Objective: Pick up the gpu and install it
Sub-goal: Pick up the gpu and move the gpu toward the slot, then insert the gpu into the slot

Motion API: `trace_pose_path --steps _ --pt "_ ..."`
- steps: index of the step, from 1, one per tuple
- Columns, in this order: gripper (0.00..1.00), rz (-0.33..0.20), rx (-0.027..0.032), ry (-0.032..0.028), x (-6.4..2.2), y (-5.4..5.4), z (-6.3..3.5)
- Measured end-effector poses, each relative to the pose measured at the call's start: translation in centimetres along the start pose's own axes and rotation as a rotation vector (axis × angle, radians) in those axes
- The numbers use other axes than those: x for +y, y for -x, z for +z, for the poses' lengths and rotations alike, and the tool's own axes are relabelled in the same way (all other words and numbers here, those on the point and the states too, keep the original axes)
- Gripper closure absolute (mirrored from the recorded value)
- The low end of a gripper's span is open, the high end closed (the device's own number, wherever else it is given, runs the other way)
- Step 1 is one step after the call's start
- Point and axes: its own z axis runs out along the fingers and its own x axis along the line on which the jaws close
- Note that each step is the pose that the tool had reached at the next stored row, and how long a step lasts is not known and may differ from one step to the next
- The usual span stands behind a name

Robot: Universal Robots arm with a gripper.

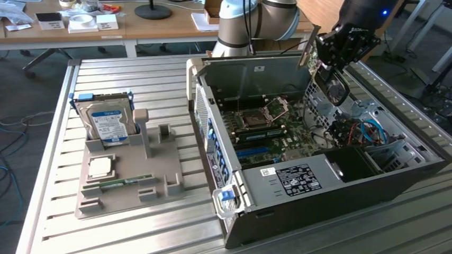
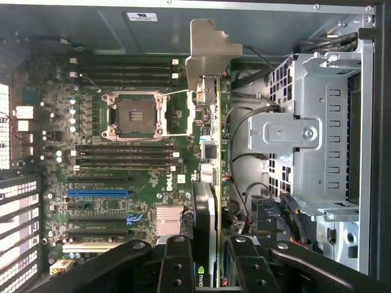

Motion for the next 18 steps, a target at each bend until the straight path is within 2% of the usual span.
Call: trace_pose_path --steps 18 --pt "0.73 -0.005 0.0004 0.0000 0.00 0.00 0.01"
